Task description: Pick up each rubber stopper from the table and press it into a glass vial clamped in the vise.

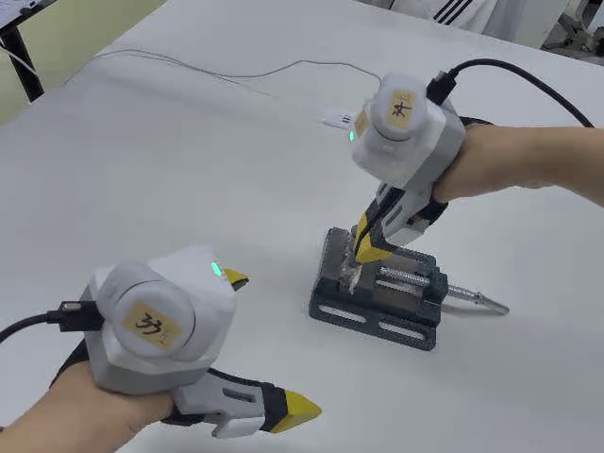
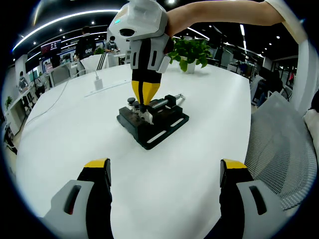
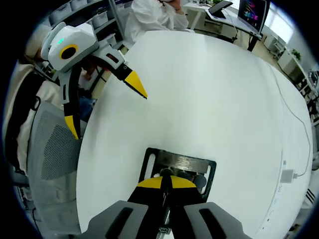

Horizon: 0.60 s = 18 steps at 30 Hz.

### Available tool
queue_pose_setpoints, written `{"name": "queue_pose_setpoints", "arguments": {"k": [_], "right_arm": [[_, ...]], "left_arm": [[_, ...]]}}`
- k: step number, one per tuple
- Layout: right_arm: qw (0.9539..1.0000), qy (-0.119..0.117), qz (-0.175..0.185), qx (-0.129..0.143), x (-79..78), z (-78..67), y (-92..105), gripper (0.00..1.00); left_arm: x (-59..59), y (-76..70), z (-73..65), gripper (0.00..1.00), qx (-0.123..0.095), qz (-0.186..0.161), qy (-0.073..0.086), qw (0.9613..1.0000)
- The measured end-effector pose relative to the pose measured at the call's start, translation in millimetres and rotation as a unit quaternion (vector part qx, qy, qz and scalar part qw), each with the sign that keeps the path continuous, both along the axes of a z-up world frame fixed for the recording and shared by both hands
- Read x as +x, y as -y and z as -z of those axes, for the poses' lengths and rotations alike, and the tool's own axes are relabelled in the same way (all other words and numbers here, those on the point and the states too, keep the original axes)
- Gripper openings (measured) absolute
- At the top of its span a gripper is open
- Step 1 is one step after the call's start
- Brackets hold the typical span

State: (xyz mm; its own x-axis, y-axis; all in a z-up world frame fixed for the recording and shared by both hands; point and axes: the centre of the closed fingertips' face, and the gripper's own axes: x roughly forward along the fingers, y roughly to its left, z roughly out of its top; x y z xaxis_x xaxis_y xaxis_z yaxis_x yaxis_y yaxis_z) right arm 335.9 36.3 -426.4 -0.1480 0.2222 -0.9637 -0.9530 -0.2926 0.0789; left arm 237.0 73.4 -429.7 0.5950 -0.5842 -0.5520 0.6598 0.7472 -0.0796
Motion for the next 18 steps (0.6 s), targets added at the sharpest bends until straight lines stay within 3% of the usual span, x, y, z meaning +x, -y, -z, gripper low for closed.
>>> {"name": "queue_pose_setpoints", "arguments": {"k": [11,18], "right_arm": [[0.9997,0.016,-0.003,-0.017,-1.8,1.0,-0.7,0.00],[0.9995,-0.002,0.014,-0.027,0.7,2.5,-1.0,0.00]], "left_arm": [[0.0,0.2,3.1,0.89,-0.002,-0.002,-0.002,1.0000],[-0.2,2.1,5.6,0.89,-0.005,-0.004,-0.005,1.0000]]}}
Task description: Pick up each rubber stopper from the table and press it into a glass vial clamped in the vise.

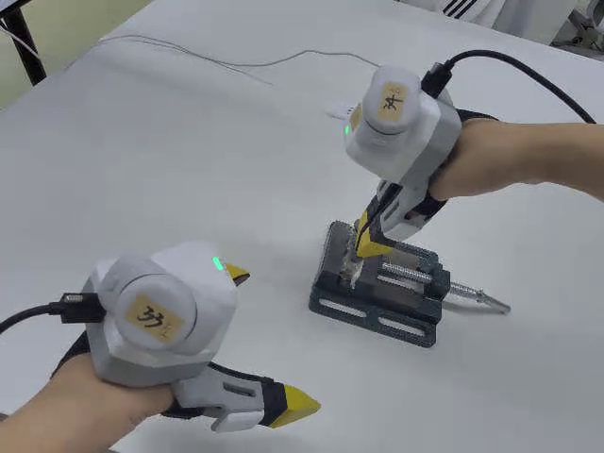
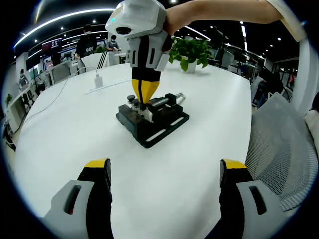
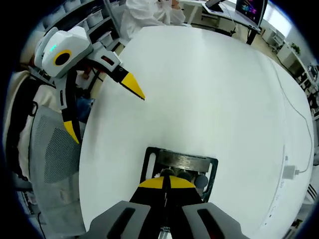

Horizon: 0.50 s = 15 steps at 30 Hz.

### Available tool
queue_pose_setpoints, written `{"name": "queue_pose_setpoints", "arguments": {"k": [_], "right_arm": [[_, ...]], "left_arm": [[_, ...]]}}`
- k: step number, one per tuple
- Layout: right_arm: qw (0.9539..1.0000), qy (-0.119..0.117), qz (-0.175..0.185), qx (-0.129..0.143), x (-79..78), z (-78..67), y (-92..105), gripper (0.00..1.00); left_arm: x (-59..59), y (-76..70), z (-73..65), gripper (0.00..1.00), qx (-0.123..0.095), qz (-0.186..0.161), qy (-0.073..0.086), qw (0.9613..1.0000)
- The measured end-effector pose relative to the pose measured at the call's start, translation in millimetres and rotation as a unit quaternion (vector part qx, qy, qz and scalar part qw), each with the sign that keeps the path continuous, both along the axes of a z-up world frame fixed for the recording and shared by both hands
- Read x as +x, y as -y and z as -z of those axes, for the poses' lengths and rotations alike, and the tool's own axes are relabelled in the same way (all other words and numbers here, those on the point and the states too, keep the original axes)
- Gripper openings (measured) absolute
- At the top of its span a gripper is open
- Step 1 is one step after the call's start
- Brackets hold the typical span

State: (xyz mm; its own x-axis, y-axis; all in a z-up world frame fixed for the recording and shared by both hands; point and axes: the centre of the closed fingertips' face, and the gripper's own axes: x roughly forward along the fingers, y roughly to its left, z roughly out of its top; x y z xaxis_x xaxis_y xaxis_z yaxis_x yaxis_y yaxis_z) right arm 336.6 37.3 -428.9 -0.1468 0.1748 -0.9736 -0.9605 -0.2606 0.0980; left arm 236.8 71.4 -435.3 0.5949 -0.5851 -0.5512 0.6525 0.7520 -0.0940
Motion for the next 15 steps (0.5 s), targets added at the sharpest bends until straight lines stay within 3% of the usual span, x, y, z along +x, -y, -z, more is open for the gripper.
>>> {"name": "queue_pose_setpoints", "arguments": {"k": [4,10,15], "right_arm": [[0.9999,-0.008,0.006,-0.003,0.8,0.9,-1.6,0.00],[1.0000,-0.002,-0.003,-0.007,-4.1,0.9,-2.1,0.00],[0.9996,0.000,0.005,-0.029,-6.3,1.1,-3.4,0.00]], "left_arm": [[0.1,1.1,0.9,0.89,-0.001,0.001,-0.001,1.0000],[2.8,0.9,0.6,0.89,-0.005,-0.003,0.000,1.0000],[2.6,1.3,2.1,0.89,-0.004,-0.002,-0.002,1.0000]]}}
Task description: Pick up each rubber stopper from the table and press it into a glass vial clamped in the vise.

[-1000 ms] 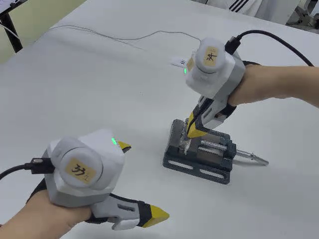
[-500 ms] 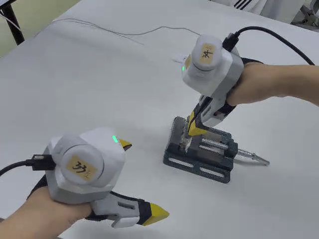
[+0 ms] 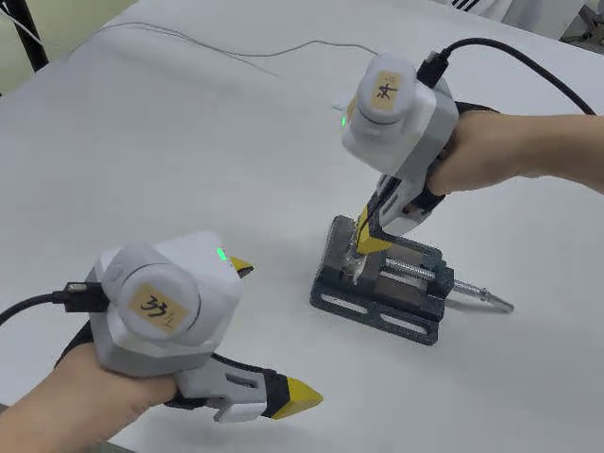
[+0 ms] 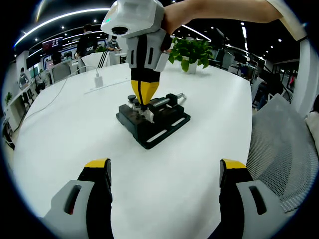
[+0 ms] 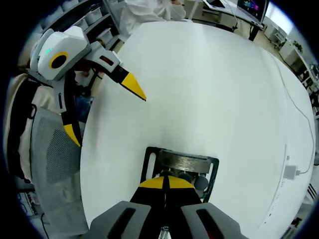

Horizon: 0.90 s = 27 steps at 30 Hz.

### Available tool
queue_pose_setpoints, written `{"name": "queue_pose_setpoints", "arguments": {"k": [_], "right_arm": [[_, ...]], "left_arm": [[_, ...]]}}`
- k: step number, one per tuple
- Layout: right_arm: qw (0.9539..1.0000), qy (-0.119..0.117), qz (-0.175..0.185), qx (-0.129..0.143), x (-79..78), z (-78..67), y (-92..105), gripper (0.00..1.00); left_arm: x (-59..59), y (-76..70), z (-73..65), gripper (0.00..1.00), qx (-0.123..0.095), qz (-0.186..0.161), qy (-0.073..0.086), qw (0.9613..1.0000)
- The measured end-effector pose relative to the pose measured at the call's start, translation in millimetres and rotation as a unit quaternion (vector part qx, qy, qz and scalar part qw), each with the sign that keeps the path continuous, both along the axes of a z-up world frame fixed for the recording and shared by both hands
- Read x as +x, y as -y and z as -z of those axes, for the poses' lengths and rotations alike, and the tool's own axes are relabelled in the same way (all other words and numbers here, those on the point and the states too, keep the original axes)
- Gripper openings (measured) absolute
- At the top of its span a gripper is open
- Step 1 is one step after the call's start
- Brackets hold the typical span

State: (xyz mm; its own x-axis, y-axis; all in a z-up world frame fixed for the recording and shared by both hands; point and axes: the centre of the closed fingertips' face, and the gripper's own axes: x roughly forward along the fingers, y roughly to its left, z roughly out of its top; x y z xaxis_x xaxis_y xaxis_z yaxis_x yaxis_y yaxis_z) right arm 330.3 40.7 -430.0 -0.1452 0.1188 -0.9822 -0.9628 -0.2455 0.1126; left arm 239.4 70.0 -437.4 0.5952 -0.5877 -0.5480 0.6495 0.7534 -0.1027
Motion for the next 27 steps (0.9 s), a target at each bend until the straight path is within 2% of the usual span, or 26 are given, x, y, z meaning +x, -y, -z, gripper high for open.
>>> {"name": "queue_pose_setpoints", "arguments": {"k": [8,9,13,21,24,27], "right_arm": [[0.9999,0.000,0.002,-0.014,1.6,1.3,0.1,0.00],[0.9998,0.004,-0.010,-0.016,0.2,1.0,0.9,0.00],[0.9998,0.005,-0.001,-0.019,-1.8,0.5,2.0,0.00],[0.9995,0.027,0.007,-0.013,3.3,2.3,2.9,0.00],[0.9993,0.032,0.016,-0.011,3.6,2.0,3.7,0.00],[0.9990,0.032,0.030,0.001,6.4,1.9,4.2,0.00]], "left_arm": [[-0.3,0.0,-0.5,0.88,0.000,-0.001,0.000,1.0000],[-0.3,-0.3,-1.6,0.88,-0.001,-0.001,0.001,1.0000],[-1.1,-0.8,-5.3,0.88,0.000,-0.001,0.004,1.0000],[-2.5,1.1,-22.6,0.88,-0.006,-0.003,0.014,0.9999],[-2.1,1.6,-27.0,0.88,0.005,0.005,0.019,0.9998],[0.6,1.6,-33.7,0.88,0.006,0.007,0.022,0.9997]]}}
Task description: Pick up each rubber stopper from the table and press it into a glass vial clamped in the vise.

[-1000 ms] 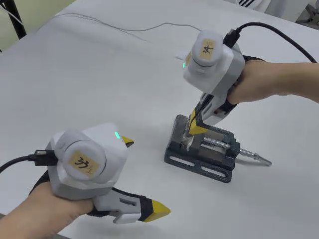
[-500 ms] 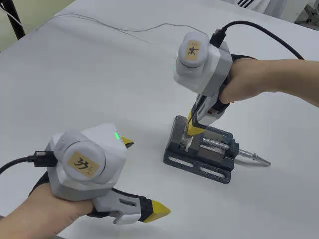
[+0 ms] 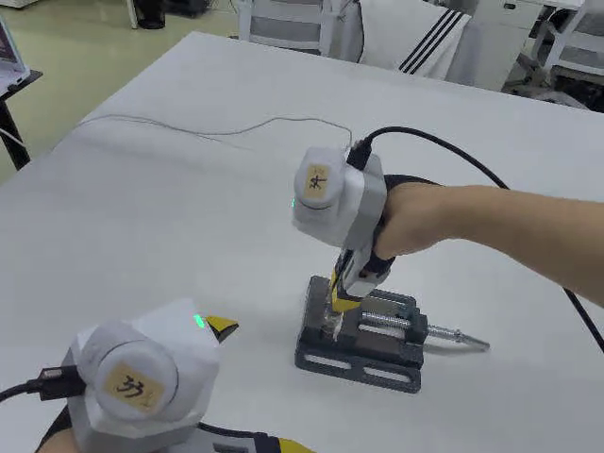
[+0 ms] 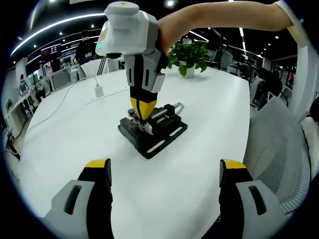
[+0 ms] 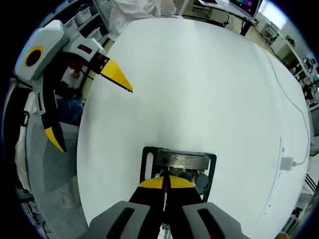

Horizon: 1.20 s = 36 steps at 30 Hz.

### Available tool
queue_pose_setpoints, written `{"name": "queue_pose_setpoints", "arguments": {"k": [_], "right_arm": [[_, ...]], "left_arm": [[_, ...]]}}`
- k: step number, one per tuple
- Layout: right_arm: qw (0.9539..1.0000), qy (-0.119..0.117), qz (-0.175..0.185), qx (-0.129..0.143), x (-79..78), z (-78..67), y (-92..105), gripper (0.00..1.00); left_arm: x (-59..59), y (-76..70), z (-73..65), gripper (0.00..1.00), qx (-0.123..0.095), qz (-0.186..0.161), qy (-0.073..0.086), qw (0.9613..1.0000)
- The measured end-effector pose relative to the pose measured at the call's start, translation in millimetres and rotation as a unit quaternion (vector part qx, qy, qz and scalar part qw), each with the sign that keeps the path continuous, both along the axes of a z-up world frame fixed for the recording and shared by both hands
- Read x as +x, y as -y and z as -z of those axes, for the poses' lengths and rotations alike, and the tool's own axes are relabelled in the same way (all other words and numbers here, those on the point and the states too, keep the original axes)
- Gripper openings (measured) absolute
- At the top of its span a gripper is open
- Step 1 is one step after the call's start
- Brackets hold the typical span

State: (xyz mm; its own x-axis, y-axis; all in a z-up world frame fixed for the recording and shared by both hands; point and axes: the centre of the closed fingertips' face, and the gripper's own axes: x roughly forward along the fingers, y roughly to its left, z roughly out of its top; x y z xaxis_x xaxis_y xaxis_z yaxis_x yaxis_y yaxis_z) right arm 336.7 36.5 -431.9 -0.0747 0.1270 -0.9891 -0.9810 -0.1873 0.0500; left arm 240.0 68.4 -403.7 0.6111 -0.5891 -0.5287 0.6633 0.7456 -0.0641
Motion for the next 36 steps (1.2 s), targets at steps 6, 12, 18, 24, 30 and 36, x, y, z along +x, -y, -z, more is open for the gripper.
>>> {"name": "queue_pose_setpoints", "arguments": {"k": [6,12,18,24,30,36], "right_arm": [[0.9996,0.002,0.009,0.027,-0.9,-0.3,0.8,0.00],[0.9977,0.018,0.010,0.064,-2.0,-0.6,0.7,0.00],[0.9916,0.025,0.035,0.121,-1.2,-2.0,0.8,0.00],[0.9839,0.028,0.072,0.161,-1.2,-5.3,10.7,0.36],[0.9709,0.024,0.103,0.215,-11.4,-11.5,26.9,0.61],[0.9586,0.026,0.143,0.245,-19.7,-9.5,42.8,0.84]], "left_arm": [[4.2,-0.1,-4.8,0.88,0.004,-0.003,0.010,0.9999],[3.1,2.0,-5.8,0.88,0.008,0.000,0.013,0.9999],[3.2,0.2,-8.3,0.88,0.014,0.000,0.018,0.9997],[1.7,-4.2,-8.5,0.88,0.017,-0.004,0.018,0.9997],[0.2,-6.3,-7.2,0.88,0.014,-0.006,0.017,0.9997],[0.6,-8.7,-7.5,0.90,0.004,-0.010,0.019,0.9998]]}}
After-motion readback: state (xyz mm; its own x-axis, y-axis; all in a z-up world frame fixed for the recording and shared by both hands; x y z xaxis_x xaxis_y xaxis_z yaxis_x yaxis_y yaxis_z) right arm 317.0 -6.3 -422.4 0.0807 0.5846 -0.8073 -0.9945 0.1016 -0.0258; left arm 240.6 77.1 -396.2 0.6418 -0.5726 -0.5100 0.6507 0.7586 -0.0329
